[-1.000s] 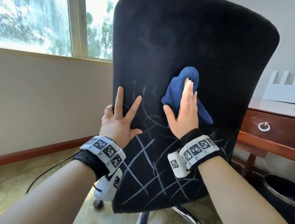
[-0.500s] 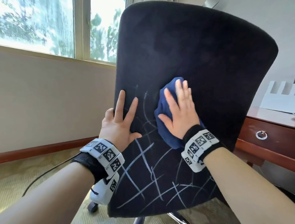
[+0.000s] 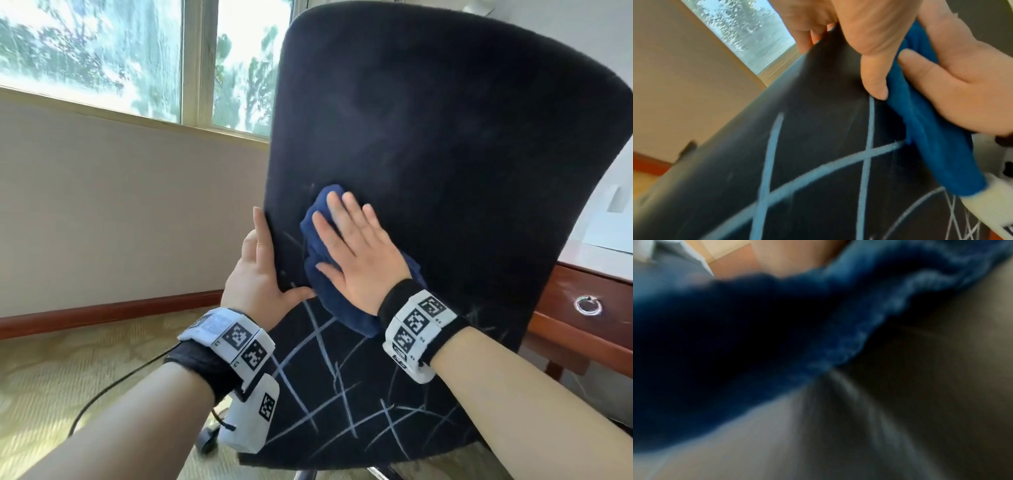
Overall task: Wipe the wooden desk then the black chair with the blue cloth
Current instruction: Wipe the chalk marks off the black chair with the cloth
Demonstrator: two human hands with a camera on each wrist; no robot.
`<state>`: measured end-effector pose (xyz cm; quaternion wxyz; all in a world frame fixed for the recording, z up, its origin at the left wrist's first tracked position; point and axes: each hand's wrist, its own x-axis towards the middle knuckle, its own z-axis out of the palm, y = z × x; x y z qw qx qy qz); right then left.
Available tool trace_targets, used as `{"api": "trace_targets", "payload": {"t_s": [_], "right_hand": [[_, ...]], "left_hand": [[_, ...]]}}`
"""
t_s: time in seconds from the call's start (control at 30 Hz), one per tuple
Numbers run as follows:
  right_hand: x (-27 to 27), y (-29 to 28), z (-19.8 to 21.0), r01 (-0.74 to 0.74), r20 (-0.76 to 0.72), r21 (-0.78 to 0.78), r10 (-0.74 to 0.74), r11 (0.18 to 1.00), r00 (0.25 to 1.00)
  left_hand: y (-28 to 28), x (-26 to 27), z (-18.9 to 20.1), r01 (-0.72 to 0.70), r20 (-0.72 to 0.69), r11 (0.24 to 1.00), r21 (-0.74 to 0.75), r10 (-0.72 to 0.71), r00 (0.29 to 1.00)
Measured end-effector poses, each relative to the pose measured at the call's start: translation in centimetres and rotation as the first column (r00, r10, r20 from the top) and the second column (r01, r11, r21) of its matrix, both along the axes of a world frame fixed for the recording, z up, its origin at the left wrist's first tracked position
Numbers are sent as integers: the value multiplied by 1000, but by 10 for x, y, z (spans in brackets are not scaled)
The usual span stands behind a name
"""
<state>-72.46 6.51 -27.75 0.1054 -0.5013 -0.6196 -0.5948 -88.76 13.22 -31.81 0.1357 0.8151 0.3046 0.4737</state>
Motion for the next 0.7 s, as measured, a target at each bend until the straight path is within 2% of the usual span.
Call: {"api": "trace_targets", "payload": {"t_s": [0.07, 0.13, 0.23, 0.33, 0.4, 0.47, 0.53, 0.57, 0.63, 0.7], "right_hand": [[-7, 6, 2, 12, 174, -109, 7, 994, 985], [-13, 14, 20, 31, 212, -69, -16, 997, 977], [-22, 20, 47, 71, 98, 66, -78, 995, 992], [-32, 24, 42, 59, -28, 125, -55, 990, 998], [-39, 28, 24, 76, 30, 42, -77, 996, 997], [-45, 31, 13, 103, 193, -121, -79, 987, 978], [-49, 32, 19, 102, 316, -241, -21, 965, 949], [-49, 33, 25, 123, 353, -252, -27, 960, 935], [-49, 31, 40, 194, 337, -204, -117, 960, 934], [-50, 30, 41, 230, 218, -151, -195, 961, 956]], "left_hand": [[1, -1, -9, -4, 13, 996, -94, 5, 1000], [3, -1, -16, -8, 10, 988, -155, 10, 1000], [9, -4, -18, -20, -40, 985, -169, 14, 999], [15, -8, -15, -14, -68, 985, -174, 2, 998], [17, -11, -15, -15, -56, 984, -180, 5, 998], [20, -13, -17, -11, -55, 984, -176, 2, 999], [24, -15, -18, -18, -61, 983, -181, 7, 998], [25, -17, -17, -19, -73, 981, -195, 5, 997], [28, -18, -17, -32, -102, 971, -237, 8, 995], [30, -20, -17, -37, -118, 961, -272, 5, 993]]}}
